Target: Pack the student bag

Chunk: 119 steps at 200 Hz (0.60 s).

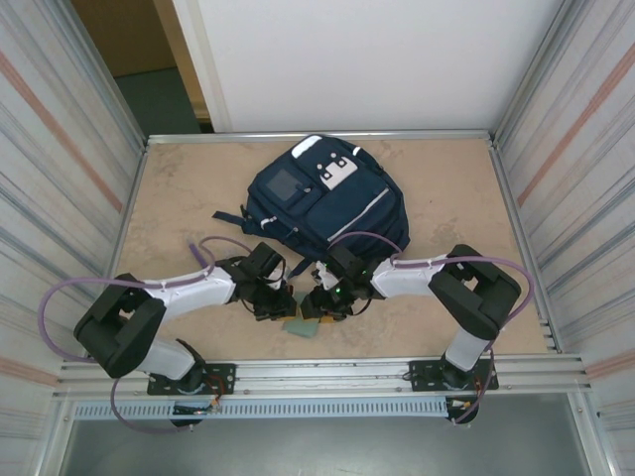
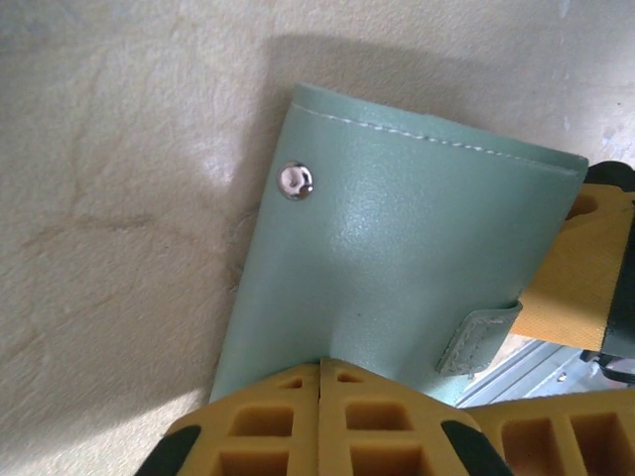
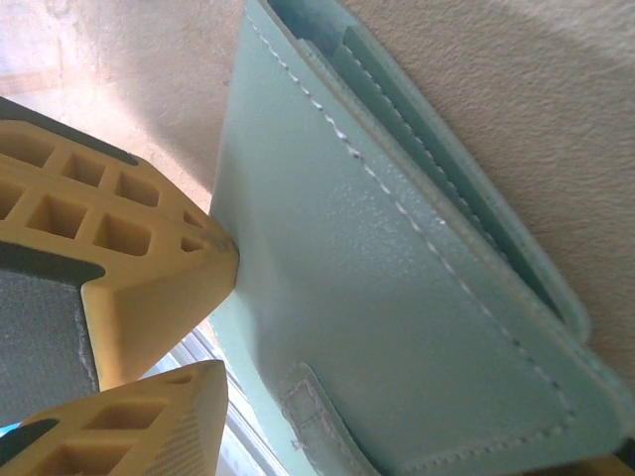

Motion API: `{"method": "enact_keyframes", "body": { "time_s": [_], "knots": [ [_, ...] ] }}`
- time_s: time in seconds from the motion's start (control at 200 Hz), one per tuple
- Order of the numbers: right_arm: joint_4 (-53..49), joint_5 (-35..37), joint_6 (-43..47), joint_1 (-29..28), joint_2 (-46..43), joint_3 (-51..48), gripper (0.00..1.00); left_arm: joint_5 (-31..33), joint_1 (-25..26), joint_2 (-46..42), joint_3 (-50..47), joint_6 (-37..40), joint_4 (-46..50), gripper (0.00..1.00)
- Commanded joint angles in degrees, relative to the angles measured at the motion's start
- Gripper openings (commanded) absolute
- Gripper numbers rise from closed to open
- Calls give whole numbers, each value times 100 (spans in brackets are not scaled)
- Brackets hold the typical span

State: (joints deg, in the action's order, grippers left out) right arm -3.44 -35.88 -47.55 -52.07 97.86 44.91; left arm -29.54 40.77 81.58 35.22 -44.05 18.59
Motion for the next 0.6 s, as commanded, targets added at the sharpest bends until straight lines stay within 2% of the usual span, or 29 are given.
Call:
{"method": "enact_keyframes", "body": {
  "time_s": [0.0,0.125,0.21,0.301,0.376,0.451,0.591],
  "knots": [
    [442,92,109,-44,287,98,45,-154,71,245,-253,-242,-325,3],
    [621,82,88,-57,199,27,30,-155,31,-92,-310,-440,-491,4],
    [534,103,191,-66,152,57,23,-7,-102,-533,-197,-337,-159,9],
    [233,340,327,-74,-65,98,14,85,-399,-1112,-74,-162,229,10],
    [-49,593,493,-68,-421,80,6,11,-493,-1608,63,340,-17,7],
    [-722,1032,1005,11,-863,247,2,393,-408,-1893,383,943,-216,7],
    [-1751,1769,1727,669,-1887,448,2,798,-395,-1794,1134,1993,-701,24]
  ]
}}
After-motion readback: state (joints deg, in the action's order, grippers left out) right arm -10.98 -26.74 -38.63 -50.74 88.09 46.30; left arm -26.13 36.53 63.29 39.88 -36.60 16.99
